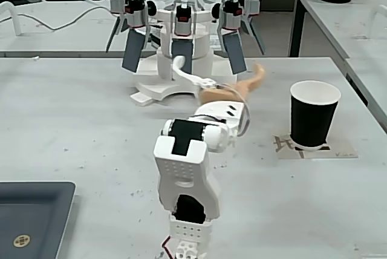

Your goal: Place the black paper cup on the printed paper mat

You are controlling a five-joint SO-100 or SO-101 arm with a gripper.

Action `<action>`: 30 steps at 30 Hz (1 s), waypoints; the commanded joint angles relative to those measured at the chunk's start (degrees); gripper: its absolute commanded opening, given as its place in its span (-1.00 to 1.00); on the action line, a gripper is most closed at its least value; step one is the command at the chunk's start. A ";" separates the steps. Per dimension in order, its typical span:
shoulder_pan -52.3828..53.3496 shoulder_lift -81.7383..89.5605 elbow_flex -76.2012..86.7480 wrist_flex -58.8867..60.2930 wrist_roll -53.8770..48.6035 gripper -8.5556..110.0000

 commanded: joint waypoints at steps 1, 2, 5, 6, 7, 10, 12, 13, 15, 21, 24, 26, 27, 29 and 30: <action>-4.39 4.13 -0.26 1.58 -0.79 -0.12; -5.80 4.39 -0.26 2.02 -1.05 -0.12; -9.84 4.75 -0.26 2.55 -1.76 -0.15; -11.16 4.75 -0.26 2.81 -2.02 -0.16; -12.39 4.75 -0.35 3.08 -2.37 -0.16; -15.64 4.66 -0.35 4.04 -3.43 -0.19; -17.23 4.57 -0.35 5.01 -4.13 -0.21; -17.67 4.39 -0.35 5.45 -4.39 -0.22; -18.02 3.52 -0.44 5.62 -4.66 -0.24; -18.02 1.67 -1.41 6.33 -5.01 -0.32; -18.02 0.26 -2.20 6.42 -5.01 -0.38; -18.02 -0.70 -2.81 6.42 -4.75 -0.42; -18.02 -1.14 -2.99 6.42 -4.48 -0.44; -18.02 -1.41 -3.16 6.24 -4.13 -0.50; -18.02 -1.41 -3.16 6.24 -3.43 -0.54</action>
